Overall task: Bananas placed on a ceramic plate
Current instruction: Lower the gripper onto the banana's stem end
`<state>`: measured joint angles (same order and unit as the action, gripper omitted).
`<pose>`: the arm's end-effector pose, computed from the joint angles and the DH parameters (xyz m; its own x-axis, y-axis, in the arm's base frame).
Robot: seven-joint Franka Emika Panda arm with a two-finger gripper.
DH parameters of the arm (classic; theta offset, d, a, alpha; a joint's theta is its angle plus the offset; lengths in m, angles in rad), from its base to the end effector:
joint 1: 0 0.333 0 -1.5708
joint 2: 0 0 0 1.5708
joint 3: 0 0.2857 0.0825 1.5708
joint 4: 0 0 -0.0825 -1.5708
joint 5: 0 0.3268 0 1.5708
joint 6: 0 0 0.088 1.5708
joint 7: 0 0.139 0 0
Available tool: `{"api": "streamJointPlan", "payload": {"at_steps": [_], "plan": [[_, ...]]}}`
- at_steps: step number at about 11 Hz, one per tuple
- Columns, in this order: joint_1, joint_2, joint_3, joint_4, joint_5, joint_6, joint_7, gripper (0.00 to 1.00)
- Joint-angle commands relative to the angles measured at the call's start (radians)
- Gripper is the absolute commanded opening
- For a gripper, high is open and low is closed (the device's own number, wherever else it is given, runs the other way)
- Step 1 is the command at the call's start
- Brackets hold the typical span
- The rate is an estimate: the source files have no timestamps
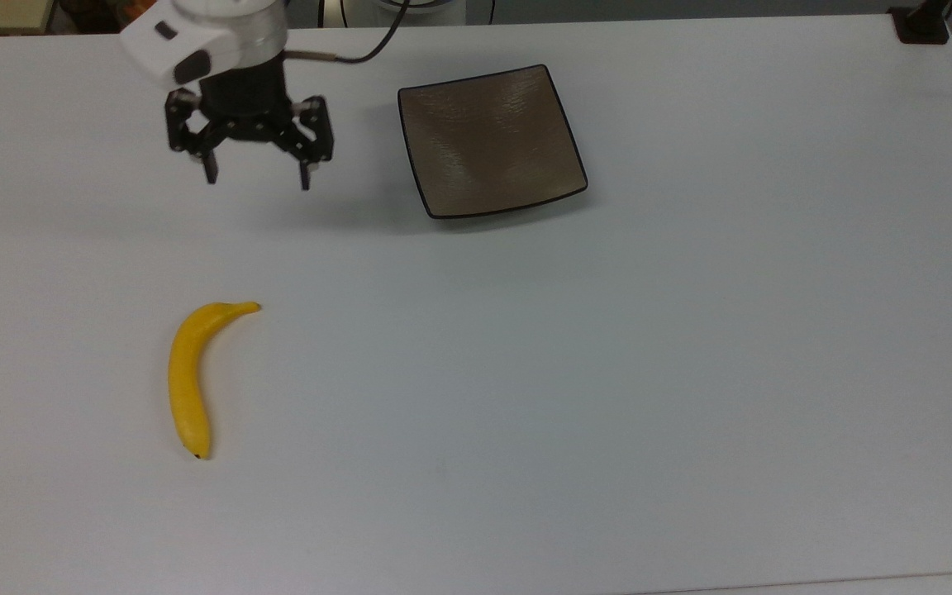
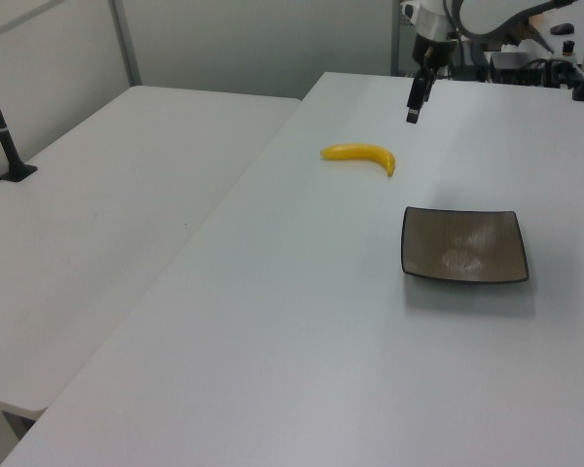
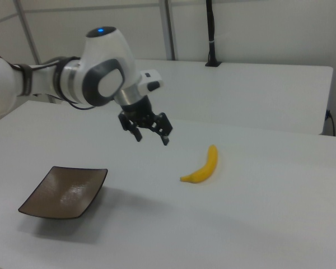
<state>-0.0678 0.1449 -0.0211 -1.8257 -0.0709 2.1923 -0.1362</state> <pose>0.5699 -0.0547 0.4365 0.9741 0.0910 0.2072 0.0721 -0.9926 0.0973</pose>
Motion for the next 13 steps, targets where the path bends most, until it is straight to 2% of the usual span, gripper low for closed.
{"api": "streamJointPlan", "payload": {"at_steps": [1,4,7,10,13], "plan": [[-0.052,0.166,-0.005,0.124,-0.010,0.081,-0.003,1.00],[-0.086,0.287,-0.005,0.186,-0.010,0.237,0.085,1.00],[-0.106,0.364,-0.005,0.194,-0.012,0.377,0.092,1.00],[-0.118,0.453,-0.005,0.253,-0.013,0.411,0.086,1.00],[-0.121,0.505,-0.005,0.267,-0.014,0.454,0.084,1.00]]}}
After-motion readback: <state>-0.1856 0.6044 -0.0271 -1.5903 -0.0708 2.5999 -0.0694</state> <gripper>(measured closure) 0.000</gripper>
